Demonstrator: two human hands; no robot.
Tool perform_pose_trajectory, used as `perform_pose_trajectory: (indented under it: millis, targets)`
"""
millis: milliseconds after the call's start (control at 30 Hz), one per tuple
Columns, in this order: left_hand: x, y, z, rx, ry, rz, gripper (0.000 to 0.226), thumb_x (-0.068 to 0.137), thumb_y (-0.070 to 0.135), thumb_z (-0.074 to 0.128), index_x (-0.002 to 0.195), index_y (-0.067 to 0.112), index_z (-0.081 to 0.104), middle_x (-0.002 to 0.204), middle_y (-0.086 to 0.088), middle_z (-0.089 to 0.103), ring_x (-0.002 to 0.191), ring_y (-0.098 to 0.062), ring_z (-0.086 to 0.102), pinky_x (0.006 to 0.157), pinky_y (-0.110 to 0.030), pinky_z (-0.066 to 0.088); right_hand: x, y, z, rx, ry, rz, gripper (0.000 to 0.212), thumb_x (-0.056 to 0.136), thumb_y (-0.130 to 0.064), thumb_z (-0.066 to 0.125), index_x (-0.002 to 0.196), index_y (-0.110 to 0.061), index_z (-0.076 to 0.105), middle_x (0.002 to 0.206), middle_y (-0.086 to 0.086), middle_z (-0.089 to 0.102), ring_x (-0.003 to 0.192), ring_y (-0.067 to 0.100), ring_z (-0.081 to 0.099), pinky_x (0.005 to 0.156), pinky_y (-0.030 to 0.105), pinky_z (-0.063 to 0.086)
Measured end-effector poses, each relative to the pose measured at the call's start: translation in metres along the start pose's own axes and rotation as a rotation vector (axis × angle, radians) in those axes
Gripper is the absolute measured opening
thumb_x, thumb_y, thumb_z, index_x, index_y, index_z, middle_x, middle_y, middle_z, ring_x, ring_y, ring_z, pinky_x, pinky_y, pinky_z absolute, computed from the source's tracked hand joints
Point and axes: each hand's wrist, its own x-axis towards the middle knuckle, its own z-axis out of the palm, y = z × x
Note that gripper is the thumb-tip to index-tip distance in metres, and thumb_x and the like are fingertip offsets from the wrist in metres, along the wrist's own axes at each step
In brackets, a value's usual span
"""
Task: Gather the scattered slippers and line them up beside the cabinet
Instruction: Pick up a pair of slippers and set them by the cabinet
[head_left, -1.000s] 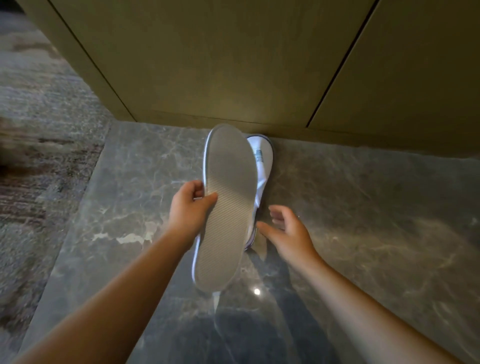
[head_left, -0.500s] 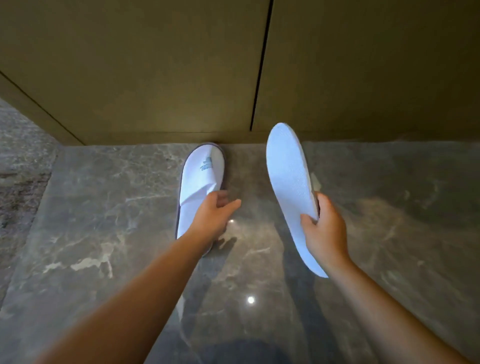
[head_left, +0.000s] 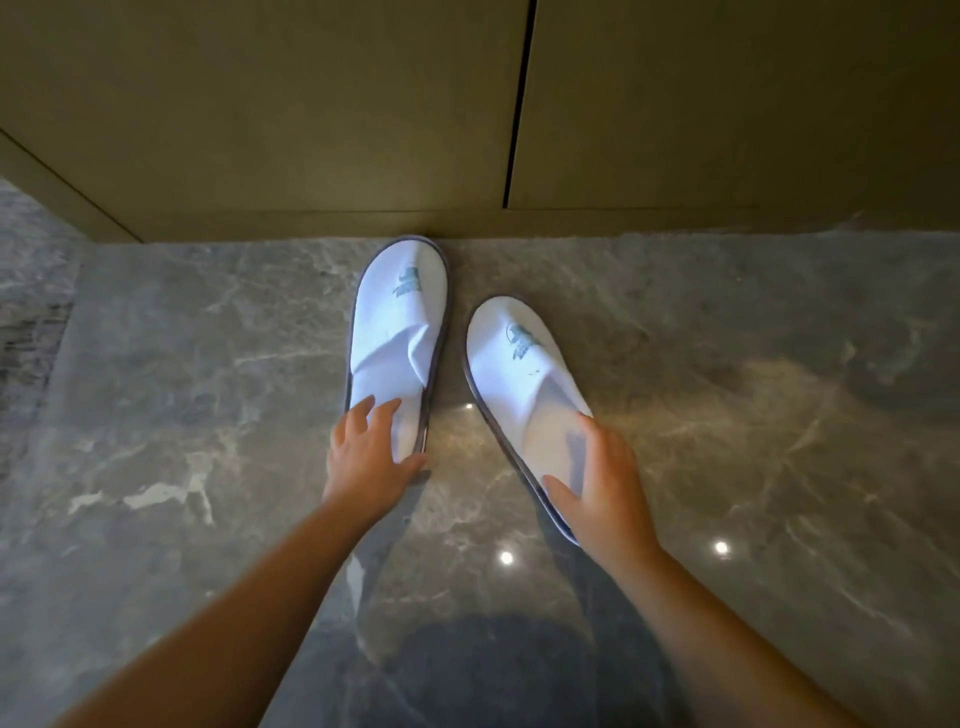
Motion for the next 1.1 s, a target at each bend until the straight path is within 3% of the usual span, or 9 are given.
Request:
perform_pose_trajectory:
  millis: [67, 167, 267, 500, 633, 800, 933, 1000, 1100]
  targets:
    - [0.001, -0.004, -0.001, 0.009, 0.023, -0.03, 0.072, 0.078, 0.032, 0.064, 0.138, 0.021, 0.025, 0.152, -0.01, 0.015, 0.138, -0.032, 0.012, 0.111, -0.045, 0.017, -0.006, 0.011, 0.0, -0.089, 0.032, 0.075, 0.077, 0.071, -0.035, 0.072, 0.133, -0.011, 0.033, 0.135, 0.012, 0.044, 0.122, 0.027, 0.041, 0.098, 0.036, 0.038]
    - [0.005, -0.009, 0.001, 0.024, 0.031, -0.085, 0.084, 0.074, 0.038, 0.067, 0.14, 0.023, 0.017, 0.152, -0.013, 0.011, 0.138, -0.036, 0.011, 0.111, -0.048, 0.018, -0.011, 0.017, 0.009, -0.209, -0.098, 0.176, 0.1, 0.065, -0.054, 0.069, 0.139, -0.017, 0.013, 0.145, 0.009, 0.028, 0.13, 0.026, 0.031, 0.105, 0.039, 0.034]
    - [0.009, -0.011, 0.009, 0.027, -0.016, -0.139, 0.099, 0.068, 0.045, 0.071, 0.141, 0.025, 0.008, 0.152, -0.015, 0.005, 0.139, -0.038, 0.007, 0.111, -0.051, 0.017, -0.005, 0.018, 0.02, -0.277, -0.145, 0.219, 0.101, 0.068, -0.054, 0.067, 0.14, -0.021, 0.004, 0.148, 0.01, 0.018, 0.134, 0.028, 0.024, 0.108, 0.042, 0.031]
    - [0.016, -0.009, 0.027, 0.098, 0.053, -0.161, 0.101, 0.063, 0.043, 0.074, 0.139, 0.025, 0.01, 0.152, -0.019, 0.001, 0.137, -0.042, 0.01, 0.108, -0.055, 0.02, -0.002, 0.029, 0.013, -0.287, -0.024, 0.246, 0.089, 0.066, -0.038, 0.069, 0.136, -0.02, 0.017, 0.14, 0.012, 0.031, 0.125, 0.031, 0.032, 0.102, 0.044, 0.033]
    - [0.014, -0.005, 0.027, 0.116, 0.081, -0.144, 0.099, 0.063, 0.042, 0.075, 0.139, 0.022, 0.014, 0.151, -0.02, 0.004, 0.133, -0.045, 0.015, 0.105, -0.059, 0.022, 0.01, 0.048, -0.011, -0.18, 0.152, 0.435, 0.086, 0.062, -0.034, 0.074, 0.133, -0.016, 0.028, 0.136, 0.018, 0.037, 0.123, 0.036, 0.035, 0.101, 0.053, 0.035]
    - [0.009, 0.016, 0.033, 0.15, 0.038, -0.111, 0.104, 0.06, 0.058, 0.069, 0.14, 0.024, 0.012, 0.153, -0.019, -0.002, 0.134, -0.043, 0.016, 0.105, -0.057, 0.023, 0.039, 0.064, -0.029, -0.059, 0.299, 0.56, 0.078, 0.065, -0.029, 0.074, 0.129, -0.01, 0.034, 0.137, 0.025, 0.034, 0.124, 0.043, 0.03, 0.1, 0.053, 0.028]
    - [0.007, 0.017, 0.033, 0.346, -0.02, 0.048, 0.107, 0.062, 0.069, 0.059, 0.142, 0.031, -0.002, 0.153, -0.014, -0.014, 0.14, -0.038, 0.002, 0.109, -0.052, 0.018, 0.041, 0.058, -0.02, -0.034, 0.278, 0.506, 0.077, 0.064, -0.028, 0.074, 0.128, -0.011, 0.035, 0.135, 0.024, 0.035, 0.122, 0.043, 0.03, 0.099, 0.054, 0.03]
    - [0.009, 0.01, 0.031, 0.422, -0.094, 0.183, 0.098, 0.069, 0.065, 0.056, 0.141, 0.035, -0.004, 0.154, -0.008, -0.017, 0.141, -0.035, -0.01, 0.113, -0.052, 0.01, 0.038, 0.054, -0.014, -0.032, 0.252, 0.486, 0.077, 0.064, -0.028, 0.074, 0.128, -0.012, 0.034, 0.134, 0.023, 0.036, 0.121, 0.043, 0.031, 0.097, 0.054, 0.031]
    - [0.013, 0.002, 0.027, 0.458, -0.15, 0.258, 0.086, 0.075, 0.056, 0.056, 0.141, 0.038, 0.003, 0.155, -0.002, -0.011, 0.141, -0.032, -0.012, 0.113, -0.05, 0.01, 0.037, 0.049, -0.009, -0.029, 0.241, 0.476, 0.078, 0.064, -0.027, 0.074, 0.129, -0.012, 0.034, 0.135, 0.023, 0.035, 0.121, 0.042, 0.03, 0.097, 0.053, 0.03]
